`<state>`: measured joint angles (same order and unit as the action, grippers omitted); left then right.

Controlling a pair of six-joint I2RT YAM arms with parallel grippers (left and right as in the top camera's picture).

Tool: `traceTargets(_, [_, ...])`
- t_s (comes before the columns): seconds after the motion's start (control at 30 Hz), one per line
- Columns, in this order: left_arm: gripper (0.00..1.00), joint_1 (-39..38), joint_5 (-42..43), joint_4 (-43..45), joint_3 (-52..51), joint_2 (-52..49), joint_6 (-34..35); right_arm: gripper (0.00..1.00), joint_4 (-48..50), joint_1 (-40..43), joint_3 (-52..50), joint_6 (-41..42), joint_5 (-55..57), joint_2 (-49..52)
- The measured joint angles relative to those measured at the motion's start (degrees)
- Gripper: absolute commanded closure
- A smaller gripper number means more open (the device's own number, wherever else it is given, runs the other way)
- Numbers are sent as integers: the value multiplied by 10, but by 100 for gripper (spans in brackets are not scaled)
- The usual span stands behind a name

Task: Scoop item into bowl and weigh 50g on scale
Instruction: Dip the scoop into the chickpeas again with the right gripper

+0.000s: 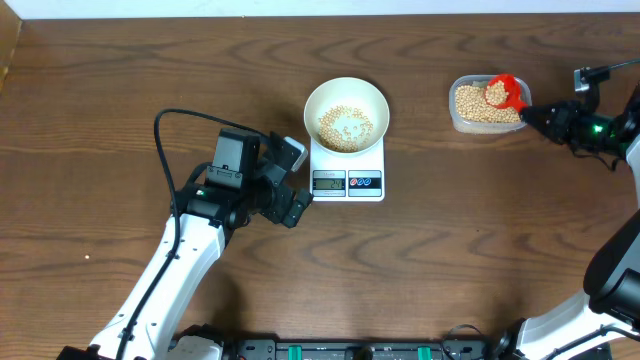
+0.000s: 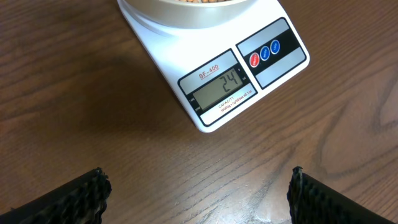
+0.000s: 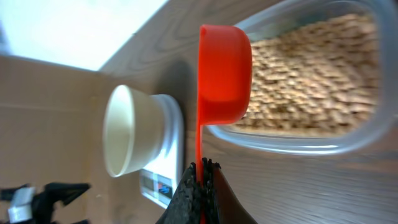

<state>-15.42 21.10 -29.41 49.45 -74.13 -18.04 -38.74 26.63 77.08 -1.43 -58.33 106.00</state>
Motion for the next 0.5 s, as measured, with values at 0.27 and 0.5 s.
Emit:
traceTargets(0.27, [7, 0, 0, 0, 0, 0, 0, 99, 0, 0, 0, 0, -93, 0])
traceTargets(0.5, [7, 0, 0, 0, 0, 0, 0, 99, 7, -29, 0, 3, -136, 0])
